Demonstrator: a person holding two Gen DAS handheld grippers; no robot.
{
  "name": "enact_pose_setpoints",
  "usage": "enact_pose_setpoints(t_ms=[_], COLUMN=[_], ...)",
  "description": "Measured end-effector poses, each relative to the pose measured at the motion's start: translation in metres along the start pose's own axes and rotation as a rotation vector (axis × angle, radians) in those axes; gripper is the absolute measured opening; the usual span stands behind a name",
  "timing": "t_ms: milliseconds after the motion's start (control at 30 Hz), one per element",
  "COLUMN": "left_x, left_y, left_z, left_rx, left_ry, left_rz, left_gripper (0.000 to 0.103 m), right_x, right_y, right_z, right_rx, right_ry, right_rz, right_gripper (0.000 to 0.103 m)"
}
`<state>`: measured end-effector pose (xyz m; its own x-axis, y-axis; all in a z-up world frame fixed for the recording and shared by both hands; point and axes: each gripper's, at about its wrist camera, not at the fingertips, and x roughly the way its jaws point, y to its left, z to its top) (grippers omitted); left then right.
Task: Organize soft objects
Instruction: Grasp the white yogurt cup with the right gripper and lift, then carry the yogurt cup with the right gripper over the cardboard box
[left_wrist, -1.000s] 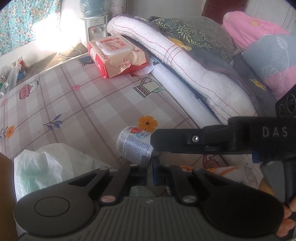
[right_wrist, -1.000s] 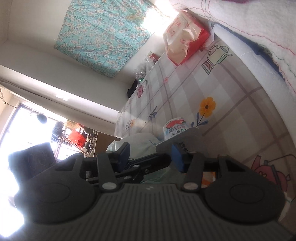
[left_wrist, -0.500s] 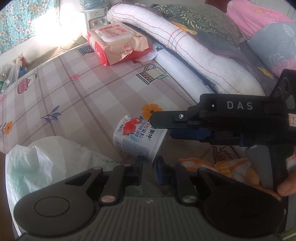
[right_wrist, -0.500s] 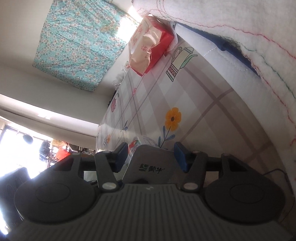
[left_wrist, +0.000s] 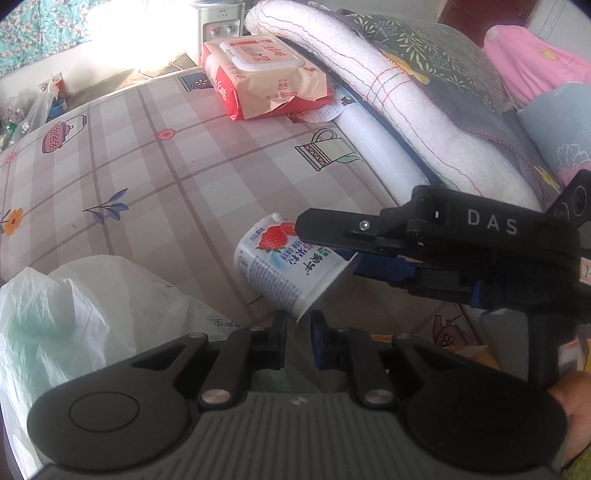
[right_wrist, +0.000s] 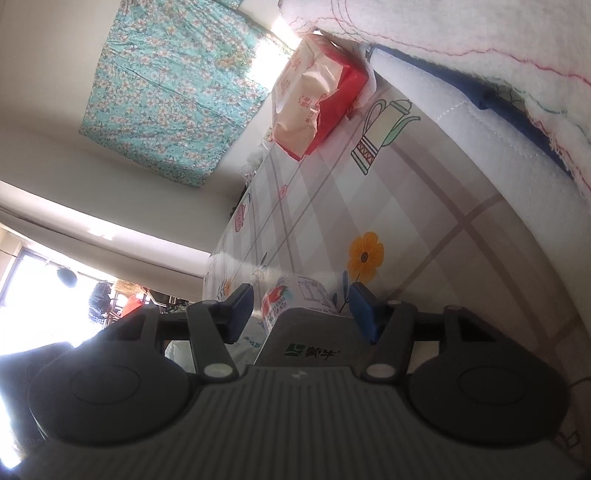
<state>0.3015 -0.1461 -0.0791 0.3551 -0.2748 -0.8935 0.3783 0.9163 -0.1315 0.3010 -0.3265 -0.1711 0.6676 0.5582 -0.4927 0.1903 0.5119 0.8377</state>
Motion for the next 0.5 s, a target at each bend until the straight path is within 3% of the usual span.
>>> enact_pose_setpoints(t_ms=[233, 367, 500], left_x=[-0.024, -0.033, -0.032], left_y=[0.004, 0.008, 0.019], left_z=[0.004, 0.012, 0.025], left_rx=[-0.045, -0.101, -0.159], left_ry=[-0.023, -0.038, -0.037], left_rz=[-0.053, -0.084, -0.102], left_gripper=[0.015, 0.015, 0.015], right_x=[-0.014, -0.025, -0.032], right_y=[0.020, 0.020, 0.017], right_z=[-0.005, -0.003, 0.002], right_rx=[0.012, 0.103, 0.204], right_ry=[0.034, 0.060, 0.069], right_rz=[-0.008, -0.044, 0.016], right_gripper=[0.063, 0.064, 0.073])
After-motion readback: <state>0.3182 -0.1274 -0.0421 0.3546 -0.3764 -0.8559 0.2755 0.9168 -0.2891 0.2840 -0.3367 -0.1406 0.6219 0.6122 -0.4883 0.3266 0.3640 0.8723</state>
